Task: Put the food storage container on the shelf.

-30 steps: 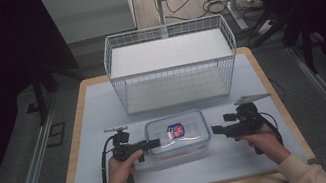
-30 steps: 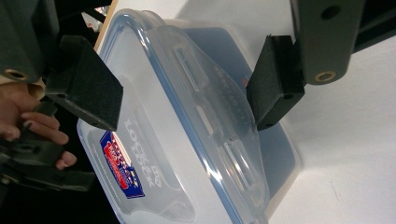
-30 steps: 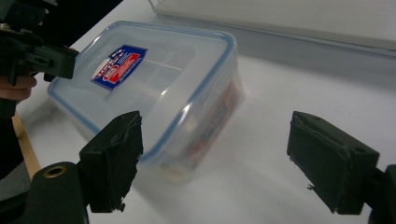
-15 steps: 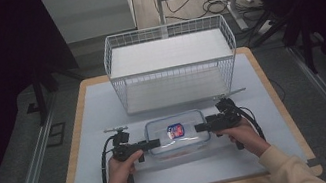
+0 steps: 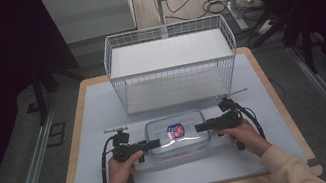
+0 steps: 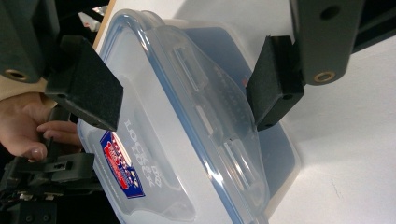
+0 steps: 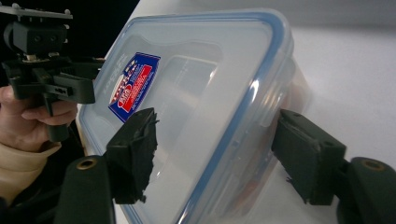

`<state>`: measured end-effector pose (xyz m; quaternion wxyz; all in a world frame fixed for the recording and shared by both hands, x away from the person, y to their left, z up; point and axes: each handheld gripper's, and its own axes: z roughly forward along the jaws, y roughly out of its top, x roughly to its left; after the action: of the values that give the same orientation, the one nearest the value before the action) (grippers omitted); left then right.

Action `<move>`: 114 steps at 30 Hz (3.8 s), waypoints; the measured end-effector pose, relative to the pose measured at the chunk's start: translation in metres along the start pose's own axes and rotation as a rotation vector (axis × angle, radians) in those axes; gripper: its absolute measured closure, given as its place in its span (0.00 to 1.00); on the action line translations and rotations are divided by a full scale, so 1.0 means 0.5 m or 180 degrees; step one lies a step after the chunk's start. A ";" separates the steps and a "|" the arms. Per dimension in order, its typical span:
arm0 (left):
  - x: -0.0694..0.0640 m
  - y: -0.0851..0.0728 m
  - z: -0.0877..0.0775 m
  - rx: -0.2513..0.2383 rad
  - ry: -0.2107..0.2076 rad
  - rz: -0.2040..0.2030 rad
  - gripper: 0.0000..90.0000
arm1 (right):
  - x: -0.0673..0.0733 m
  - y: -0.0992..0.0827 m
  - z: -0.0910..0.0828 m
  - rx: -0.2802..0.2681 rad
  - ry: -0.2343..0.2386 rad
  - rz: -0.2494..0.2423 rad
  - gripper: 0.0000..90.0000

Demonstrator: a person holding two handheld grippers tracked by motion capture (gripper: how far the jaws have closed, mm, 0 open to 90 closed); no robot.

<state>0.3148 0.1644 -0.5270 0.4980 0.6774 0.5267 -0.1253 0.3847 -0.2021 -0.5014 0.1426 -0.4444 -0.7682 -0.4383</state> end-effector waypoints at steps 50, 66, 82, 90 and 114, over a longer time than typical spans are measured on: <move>-0.079 -0.048 -0.043 -0.0409 0.0218 0.0529 0.51 | 0.069 -0.068 -0.070 -0.0549 -0.0127 -0.0508 0.56; -0.097 -0.033 -0.055 -0.0469 0.0184 0.0629 0.52 | 0.088 -0.057 -0.091 -0.0659 -0.0148 -0.0652 0.56; -0.113 0.009 -0.061 -0.0517 0.0163 0.0674 0.52 | 0.098 -0.025 -0.111 -0.0756 -0.0174 -0.0716 0.57; -0.139 0.051 -0.077 -0.0584 0.0167 0.0789 0.52 | 0.117 0.003 -0.137 -0.0874 -0.0179 -0.0769 0.57; -0.188 0.166 -0.111 -0.0685 0.0114 0.0931 0.52 | 0.158 0.102 -0.190 -0.1046 -0.0235 -0.0915 0.57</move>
<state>0.3258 0.1580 -0.3903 0.5711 0.6917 0.4417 0.0177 0.3651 -0.2228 -0.3711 -0.0238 -0.3633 -0.7466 -0.5568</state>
